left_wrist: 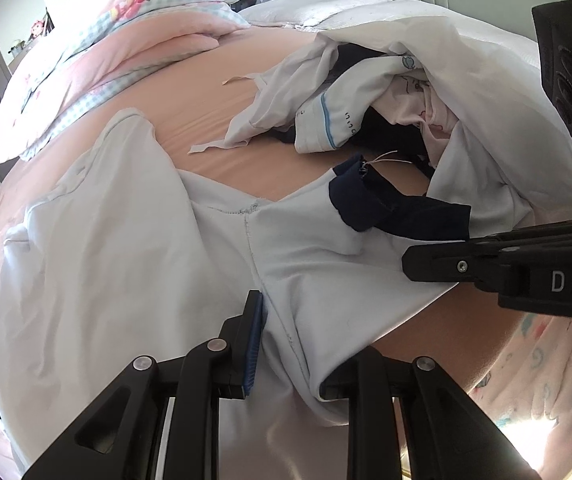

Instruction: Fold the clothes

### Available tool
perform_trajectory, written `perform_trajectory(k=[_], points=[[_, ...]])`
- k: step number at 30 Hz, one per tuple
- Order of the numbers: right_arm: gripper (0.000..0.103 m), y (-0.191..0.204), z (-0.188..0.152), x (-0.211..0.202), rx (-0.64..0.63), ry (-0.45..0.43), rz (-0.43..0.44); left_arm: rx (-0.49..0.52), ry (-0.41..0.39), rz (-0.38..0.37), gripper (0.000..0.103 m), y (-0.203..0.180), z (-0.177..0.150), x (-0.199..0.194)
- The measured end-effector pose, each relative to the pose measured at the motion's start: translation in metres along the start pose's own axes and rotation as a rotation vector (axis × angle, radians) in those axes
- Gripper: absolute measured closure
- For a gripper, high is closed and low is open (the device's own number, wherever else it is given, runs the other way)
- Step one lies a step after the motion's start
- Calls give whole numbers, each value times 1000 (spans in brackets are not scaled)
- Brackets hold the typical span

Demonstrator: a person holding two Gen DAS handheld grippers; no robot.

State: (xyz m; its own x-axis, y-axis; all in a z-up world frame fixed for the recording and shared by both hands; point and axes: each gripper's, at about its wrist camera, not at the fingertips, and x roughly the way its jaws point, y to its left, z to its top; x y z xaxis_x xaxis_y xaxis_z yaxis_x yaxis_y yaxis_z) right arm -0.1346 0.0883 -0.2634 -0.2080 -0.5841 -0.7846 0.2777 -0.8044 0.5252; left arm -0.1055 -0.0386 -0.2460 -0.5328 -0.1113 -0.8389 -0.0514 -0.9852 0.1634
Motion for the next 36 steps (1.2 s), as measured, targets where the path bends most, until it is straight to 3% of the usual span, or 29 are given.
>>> perform_trajectory(k=[6, 8, 10, 13, 15, 17, 23, 27, 32, 36], points=[[98, 4, 2, -9, -54, 6, 16, 15, -2, -9, 84, -2, -1, -3], [92, 12, 4, -11, -125, 20, -39, 1, 8, -30, 84, 5, 2, 1], [80, 23, 4, -11, -177, 20, -111, -26, 20, -61, 82, 11, 4, 1], [74, 25, 3, -17, -181, 59, -116, -99, 18, -123, 61, 23, 5, -4], [72, 27, 3, -22, -187, 67, -114, -149, 0, -157, 38, 32, 5, -9], [72, 28, 3, -29, -198, 68, -111, -168, -19, -158, 30, 37, 6, -16], [66, 27, 24, -47, -203, 48, -46, -135, -63, -127, 30, 50, 18, -24], [60, 45, 40, -49, -235, 31, -10, -128, -76, -149, 30, 55, 21, -34], [59, 49, 60, -32, -216, 83, 45, -95, -131, -127, 30, 55, 28, -55], [59, 48, 68, -18, -210, 116, 61, -92, -144, -88, 29, 64, 31, -46]])
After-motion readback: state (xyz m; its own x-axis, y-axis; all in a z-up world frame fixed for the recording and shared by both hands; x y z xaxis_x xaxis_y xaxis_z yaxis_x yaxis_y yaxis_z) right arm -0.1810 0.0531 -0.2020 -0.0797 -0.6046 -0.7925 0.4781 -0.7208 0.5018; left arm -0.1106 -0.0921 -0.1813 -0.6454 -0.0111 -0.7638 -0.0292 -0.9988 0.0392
